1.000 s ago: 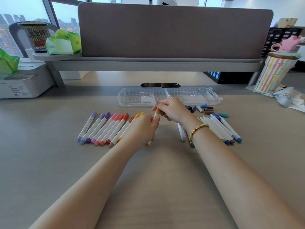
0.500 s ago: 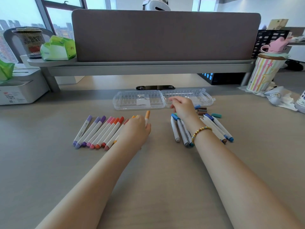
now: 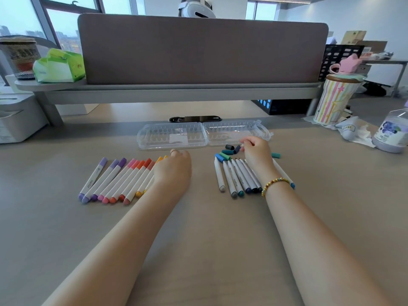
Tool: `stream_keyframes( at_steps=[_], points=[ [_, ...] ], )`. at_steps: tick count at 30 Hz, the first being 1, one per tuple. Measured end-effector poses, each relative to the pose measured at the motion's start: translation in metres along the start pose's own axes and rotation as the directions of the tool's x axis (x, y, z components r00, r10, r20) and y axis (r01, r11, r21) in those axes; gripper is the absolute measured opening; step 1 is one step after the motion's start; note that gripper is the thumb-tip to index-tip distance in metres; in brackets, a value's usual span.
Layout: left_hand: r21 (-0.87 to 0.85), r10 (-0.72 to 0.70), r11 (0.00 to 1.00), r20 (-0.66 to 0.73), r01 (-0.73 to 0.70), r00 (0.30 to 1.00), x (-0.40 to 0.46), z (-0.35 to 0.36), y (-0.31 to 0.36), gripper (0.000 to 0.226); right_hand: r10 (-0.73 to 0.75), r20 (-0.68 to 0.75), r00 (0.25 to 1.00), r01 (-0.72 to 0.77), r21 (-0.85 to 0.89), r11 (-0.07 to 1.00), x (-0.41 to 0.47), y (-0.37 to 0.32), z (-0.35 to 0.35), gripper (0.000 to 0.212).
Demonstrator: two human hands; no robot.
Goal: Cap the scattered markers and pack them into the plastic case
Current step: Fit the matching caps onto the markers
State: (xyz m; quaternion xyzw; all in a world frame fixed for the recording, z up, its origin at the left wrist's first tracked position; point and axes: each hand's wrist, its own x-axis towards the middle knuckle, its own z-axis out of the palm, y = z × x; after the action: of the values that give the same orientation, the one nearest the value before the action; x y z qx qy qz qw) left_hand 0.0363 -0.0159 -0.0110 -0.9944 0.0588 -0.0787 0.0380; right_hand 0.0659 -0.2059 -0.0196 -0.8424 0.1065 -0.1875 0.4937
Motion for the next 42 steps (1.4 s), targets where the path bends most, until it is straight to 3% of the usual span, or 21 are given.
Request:
stream_keyframes(
  at_steps=[4, 10, 16, 19, 26, 38, 42],
  points=[
    [-0.293, 0.063, 0.955, 0.074, -0.039, 0.995, 0.013, -0.003, 0.031, 0.028, 0.056, -0.076, 0.996, -0.052, 0.054, 0.997, 0.007, 0.011, -0.012, 0.031],
    [-0.416, 0.083, 0.909, 0.231, 0.021, 0.969, 0.036, 0.003, 0.054, 0.043, 0.087, -0.120, 0.989, -0.084, 0.025, 0.996, 0.011, 0.021, -0.016, 0.031],
    [-0.379, 0.127, 0.925, 0.266, -0.017, 0.956, 0.047, 0.009, 0.048, 0.038, -0.030, -0.157, 0.987, -0.010, -0.249, 0.968, 0.013, 0.022, -0.016, 0.030],
    [-0.338, 0.135, 0.940, 0.269, -0.038, 0.954, 0.044, 0.007, 0.044, 0.032, -0.070, -0.110, 0.991, 0.029, -0.339, 0.940, 0.015, 0.025, -0.021, 0.028],
    [-0.324, 0.089, 0.946, 0.249, -0.004, 0.964, 0.047, 0.008, 0.042, 0.021, -0.037, 0.058, 0.998, 0.056, -0.382, 0.922, 0.009, 0.025, -0.040, 0.022],
    [-0.263, 0.095, 0.965, 0.297, -0.014, 0.950, 0.044, 0.007, 0.041, 0.049, 0.101, 0.159, 0.982, -0.046, -0.319, 0.947, 0.002, 0.022, -0.080, 0.017],
    [-0.300, 0.076, 0.953, 0.129, -0.034, 0.989, 0.037, -0.002, 0.047, 0.030, 0.133, 0.168, 0.977, -0.062, -0.369, 0.927, 0.001, 0.022, -0.088, 0.013]
  ],
)
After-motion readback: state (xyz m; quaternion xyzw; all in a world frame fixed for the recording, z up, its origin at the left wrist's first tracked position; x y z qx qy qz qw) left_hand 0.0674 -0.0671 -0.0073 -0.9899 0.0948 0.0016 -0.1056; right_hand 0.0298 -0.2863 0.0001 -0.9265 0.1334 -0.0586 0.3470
